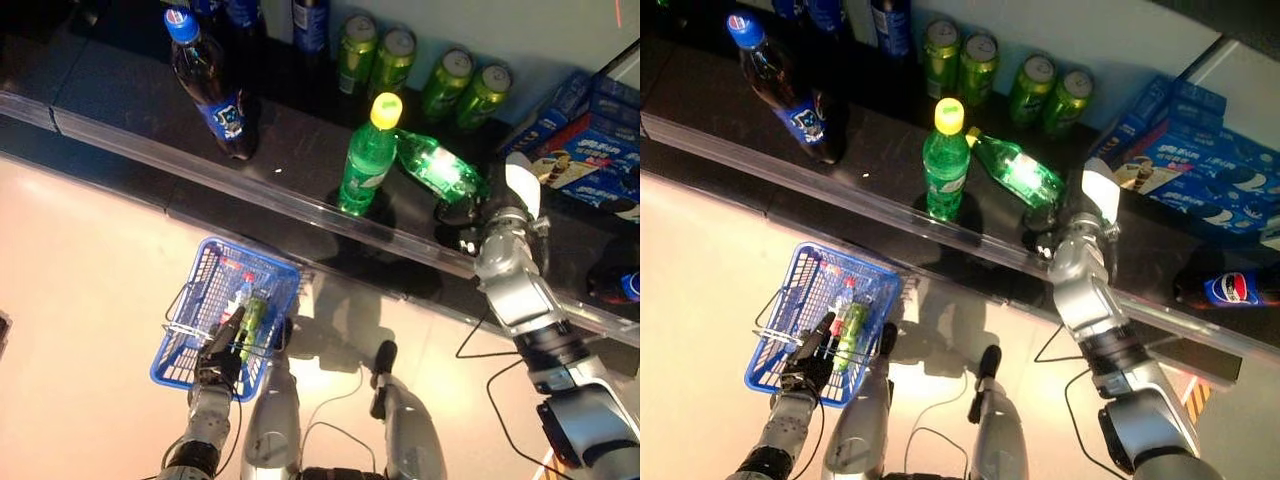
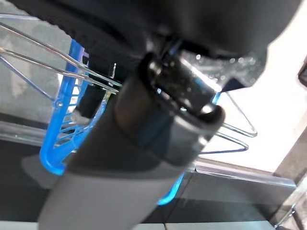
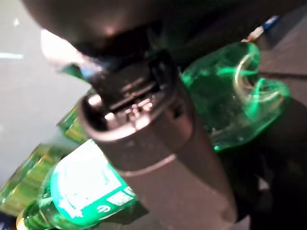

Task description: Pick up the drink and place into the basket.

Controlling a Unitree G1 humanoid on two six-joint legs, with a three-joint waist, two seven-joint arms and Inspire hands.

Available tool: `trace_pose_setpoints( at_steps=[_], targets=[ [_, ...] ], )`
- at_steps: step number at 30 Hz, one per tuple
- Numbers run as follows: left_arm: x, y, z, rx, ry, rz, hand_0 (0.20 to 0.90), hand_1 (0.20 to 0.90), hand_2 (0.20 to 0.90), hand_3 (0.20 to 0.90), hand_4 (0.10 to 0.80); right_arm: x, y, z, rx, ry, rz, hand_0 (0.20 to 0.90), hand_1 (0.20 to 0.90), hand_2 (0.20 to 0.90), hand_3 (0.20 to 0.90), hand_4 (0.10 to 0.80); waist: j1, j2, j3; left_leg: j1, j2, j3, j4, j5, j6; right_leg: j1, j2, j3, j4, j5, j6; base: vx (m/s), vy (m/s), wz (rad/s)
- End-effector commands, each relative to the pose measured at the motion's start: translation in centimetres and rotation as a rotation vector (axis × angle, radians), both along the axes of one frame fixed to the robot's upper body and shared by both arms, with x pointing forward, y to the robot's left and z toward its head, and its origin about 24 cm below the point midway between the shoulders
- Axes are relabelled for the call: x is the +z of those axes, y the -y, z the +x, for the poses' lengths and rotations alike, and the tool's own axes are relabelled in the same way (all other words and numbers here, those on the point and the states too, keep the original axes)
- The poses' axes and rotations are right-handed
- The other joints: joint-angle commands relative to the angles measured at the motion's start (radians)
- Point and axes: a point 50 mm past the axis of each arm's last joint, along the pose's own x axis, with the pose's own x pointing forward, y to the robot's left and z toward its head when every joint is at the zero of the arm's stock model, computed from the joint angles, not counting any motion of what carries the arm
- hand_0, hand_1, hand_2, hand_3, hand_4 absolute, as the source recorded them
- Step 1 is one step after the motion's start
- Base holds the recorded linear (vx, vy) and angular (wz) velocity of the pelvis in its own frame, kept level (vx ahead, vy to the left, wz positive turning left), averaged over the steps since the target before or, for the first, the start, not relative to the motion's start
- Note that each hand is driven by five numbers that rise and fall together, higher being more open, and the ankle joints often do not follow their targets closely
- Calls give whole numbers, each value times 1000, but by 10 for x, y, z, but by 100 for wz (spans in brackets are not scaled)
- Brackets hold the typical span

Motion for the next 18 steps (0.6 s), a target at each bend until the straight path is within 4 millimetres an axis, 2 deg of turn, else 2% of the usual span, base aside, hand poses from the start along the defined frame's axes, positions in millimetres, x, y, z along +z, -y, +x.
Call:
trace_pose_setpoints(
  at_steps=[1,18],
  targets=[
    [14,-19,-9,45,133,88,300,300,300,200,100,8,20,-14,-44,81,-34,300,300,300,200,100,-32,17,-113,38,-21,42,-18,-24,82,38,78,48,47,-81,-109,-13,-42,-5],
    [0,-17,-33,86,53,89,300,300,300,200,100,-10,40,-57,-86,245,121,300,300,300,200,100,-94,14,-212,116,13,90,-29,-31,69,102,97,80,39,-100,-115,13,-3,-8]
  ],
)
